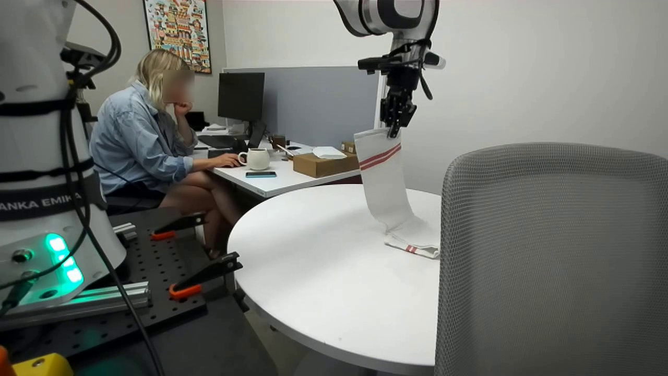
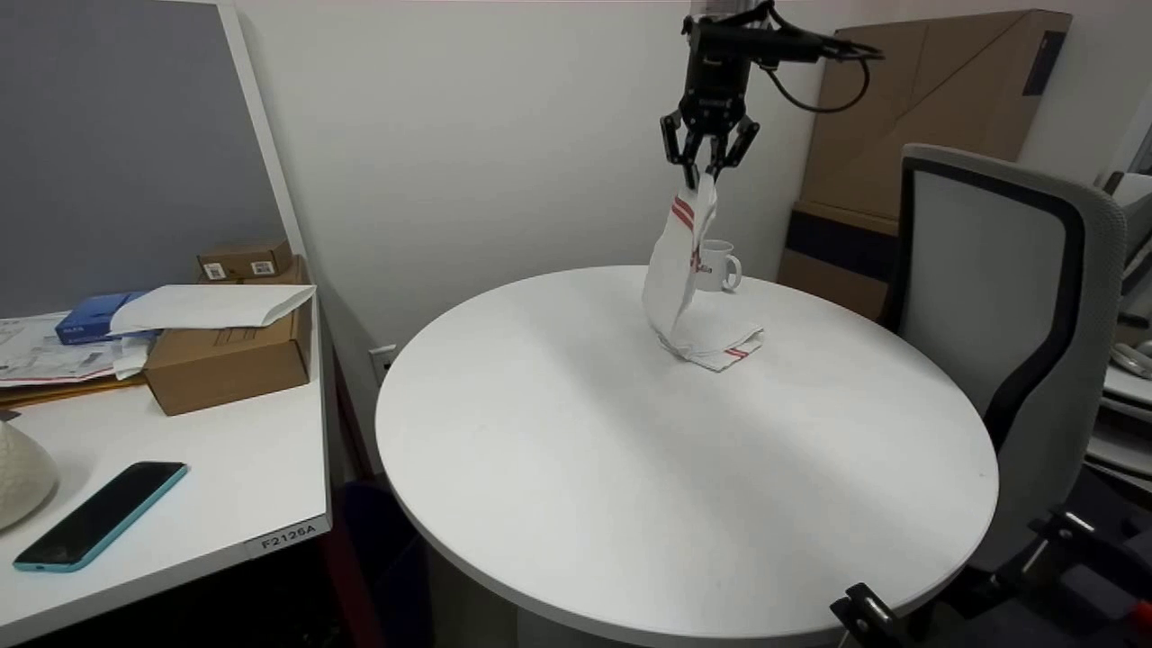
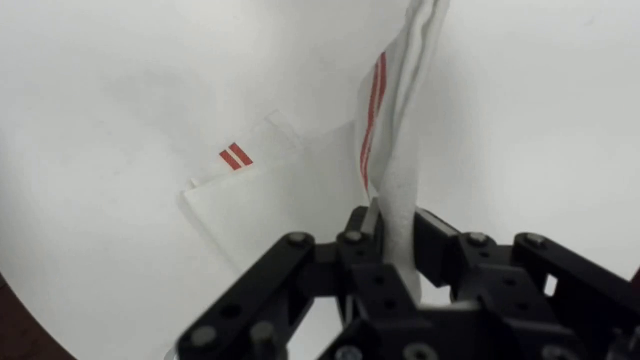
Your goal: Fold the towel three times over
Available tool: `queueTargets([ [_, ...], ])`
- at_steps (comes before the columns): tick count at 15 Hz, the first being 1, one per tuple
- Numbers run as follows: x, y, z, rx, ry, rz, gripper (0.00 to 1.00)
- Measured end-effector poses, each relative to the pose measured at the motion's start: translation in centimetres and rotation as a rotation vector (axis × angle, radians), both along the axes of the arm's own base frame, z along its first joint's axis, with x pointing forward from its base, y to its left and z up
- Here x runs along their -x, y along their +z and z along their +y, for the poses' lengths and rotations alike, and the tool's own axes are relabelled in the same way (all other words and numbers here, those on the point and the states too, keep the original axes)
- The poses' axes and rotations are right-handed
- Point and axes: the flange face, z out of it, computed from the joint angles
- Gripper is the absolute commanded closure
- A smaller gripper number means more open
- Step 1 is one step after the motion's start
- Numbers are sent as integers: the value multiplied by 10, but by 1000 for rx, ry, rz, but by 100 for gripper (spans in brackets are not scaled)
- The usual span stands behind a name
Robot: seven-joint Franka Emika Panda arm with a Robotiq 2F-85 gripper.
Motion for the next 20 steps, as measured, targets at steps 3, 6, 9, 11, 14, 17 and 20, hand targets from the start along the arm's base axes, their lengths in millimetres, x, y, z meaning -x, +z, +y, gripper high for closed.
queueTargets([
  [3,1,-18,-9,32,49,45,97],
  [6,-1,-13,-26,88,61,41,97],
  [9,-5,7,-54,165,65,17,97],
  [11,-8,24,-73,200,79,0,97],
  [14,-9,50,-88,213,118,4,97],
  [17,-9,74,-89,206,177,23,97],
  [20,-8,94,-79,189,247,50,97],
])
